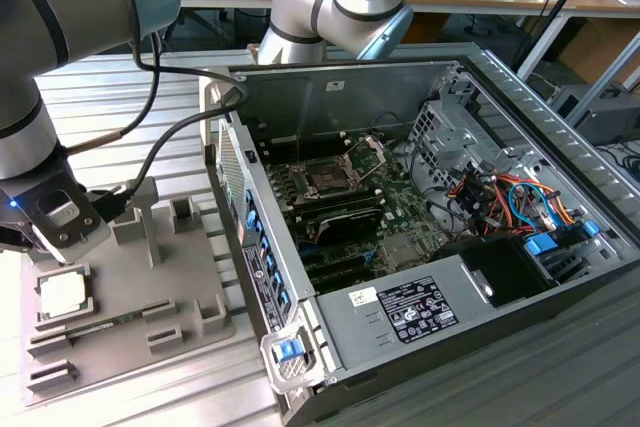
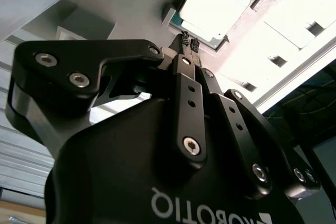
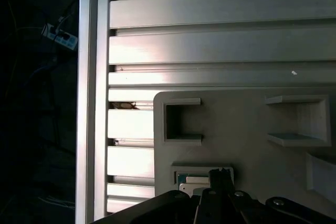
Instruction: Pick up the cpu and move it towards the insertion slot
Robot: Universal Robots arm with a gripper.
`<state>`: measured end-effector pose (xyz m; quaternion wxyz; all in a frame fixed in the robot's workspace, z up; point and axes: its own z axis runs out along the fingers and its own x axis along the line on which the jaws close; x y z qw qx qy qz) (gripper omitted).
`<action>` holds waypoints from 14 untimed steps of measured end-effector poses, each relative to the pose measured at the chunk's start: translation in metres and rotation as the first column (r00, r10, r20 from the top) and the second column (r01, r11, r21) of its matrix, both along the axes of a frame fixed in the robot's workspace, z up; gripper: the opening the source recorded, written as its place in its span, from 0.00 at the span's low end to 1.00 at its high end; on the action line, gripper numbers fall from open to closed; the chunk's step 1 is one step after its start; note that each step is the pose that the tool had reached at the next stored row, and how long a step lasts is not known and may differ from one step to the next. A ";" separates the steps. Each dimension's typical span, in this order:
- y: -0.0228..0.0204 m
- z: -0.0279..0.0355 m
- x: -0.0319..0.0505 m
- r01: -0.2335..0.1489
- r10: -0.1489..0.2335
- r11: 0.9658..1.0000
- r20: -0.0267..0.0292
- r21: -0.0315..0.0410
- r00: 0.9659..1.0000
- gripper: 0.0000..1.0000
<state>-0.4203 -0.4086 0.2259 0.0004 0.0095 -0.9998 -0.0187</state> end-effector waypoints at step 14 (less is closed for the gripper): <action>-0.0001 -0.0028 0.0000 0.000 0.000 1.000 0.000 0.000 1.000 0.11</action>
